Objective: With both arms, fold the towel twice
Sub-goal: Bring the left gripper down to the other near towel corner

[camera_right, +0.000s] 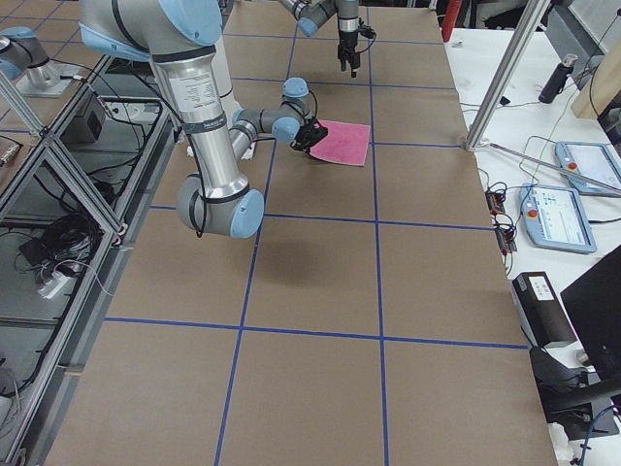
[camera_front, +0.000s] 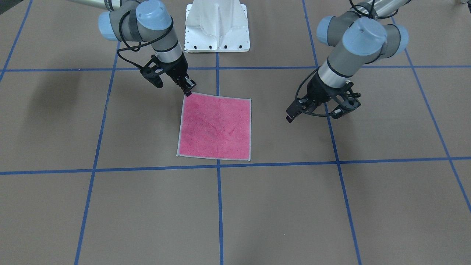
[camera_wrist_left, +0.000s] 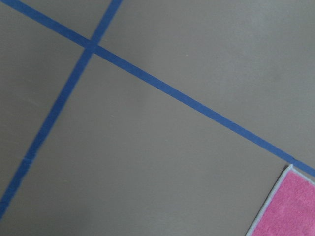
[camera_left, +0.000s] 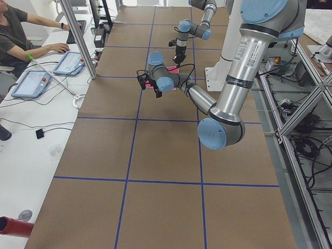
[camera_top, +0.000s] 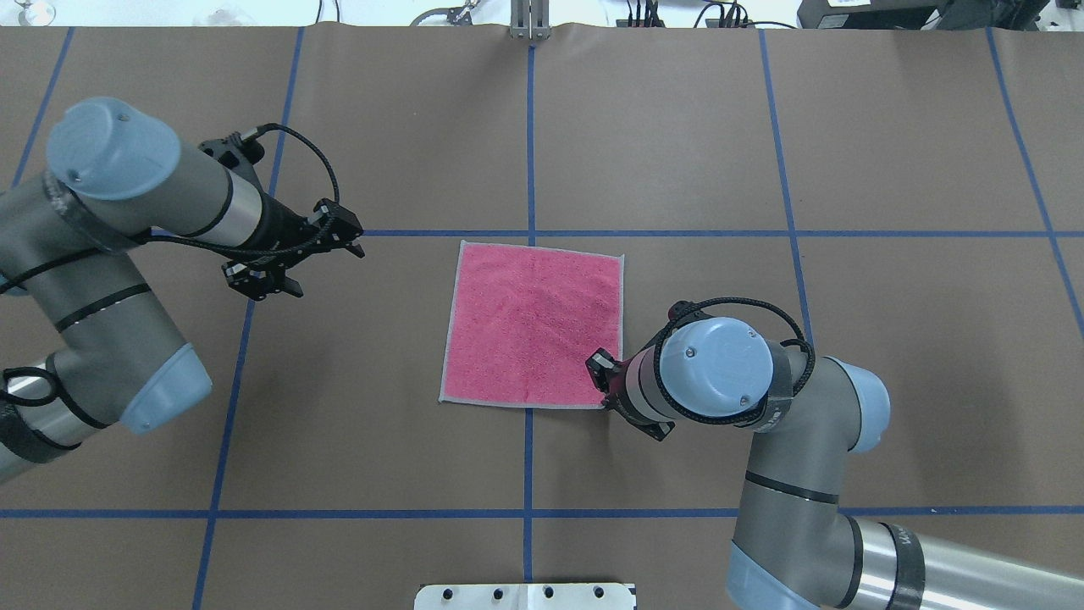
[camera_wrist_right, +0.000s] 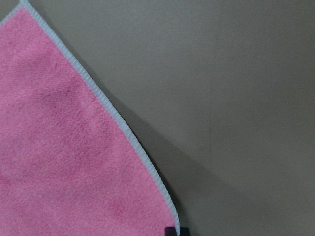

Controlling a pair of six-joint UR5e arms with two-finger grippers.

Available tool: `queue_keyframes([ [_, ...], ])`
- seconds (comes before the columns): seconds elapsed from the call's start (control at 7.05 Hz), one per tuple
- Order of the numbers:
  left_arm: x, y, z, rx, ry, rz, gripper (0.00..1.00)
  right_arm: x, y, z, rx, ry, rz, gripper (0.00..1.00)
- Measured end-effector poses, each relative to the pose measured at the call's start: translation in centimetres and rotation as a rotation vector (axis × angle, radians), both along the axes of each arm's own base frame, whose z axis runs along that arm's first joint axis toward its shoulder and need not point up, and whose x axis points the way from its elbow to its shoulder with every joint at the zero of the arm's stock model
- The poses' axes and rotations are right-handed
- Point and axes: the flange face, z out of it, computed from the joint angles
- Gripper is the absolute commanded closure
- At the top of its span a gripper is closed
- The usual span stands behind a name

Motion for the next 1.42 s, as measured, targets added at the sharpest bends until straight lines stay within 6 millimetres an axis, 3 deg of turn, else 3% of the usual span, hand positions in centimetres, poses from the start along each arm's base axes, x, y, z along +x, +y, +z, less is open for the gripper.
queue_keyframes([
  [0.28,4.9,1.9,-3.4,-0.024,-0.025,-0.006,0.02,0.8,-0.4,0.8,-0.003,0.009,0.005,1.00],
  [0.57,10.2,5.8,-6.3,-0.048,-0.081,0.011,0.28,1.2,-0.7,1.4,-0.004,0.019,0.009,1.00],
  [0.85,13.3,9.0,-6.5,-0.093,-0.098,0.017,0.40,1.2,-0.7,1.6,-0.004,0.021,0.008,1.00],
  [0.99,14.4,9.8,-6.3,-0.107,-0.106,0.022,0.39,1.2,-0.7,1.6,-0.005,0.022,0.007,1.00],
  [1.13,15.1,10.0,-6.2,-0.114,-0.111,0.027,0.04,1.1,-0.7,1.7,-0.005,0.023,0.006,1.00],
  [1.42,15.8,10.2,-6.6,-0.106,-0.104,0.033,0.00,1.0,-0.7,1.8,-0.005,0.026,0.003,1.00],
])
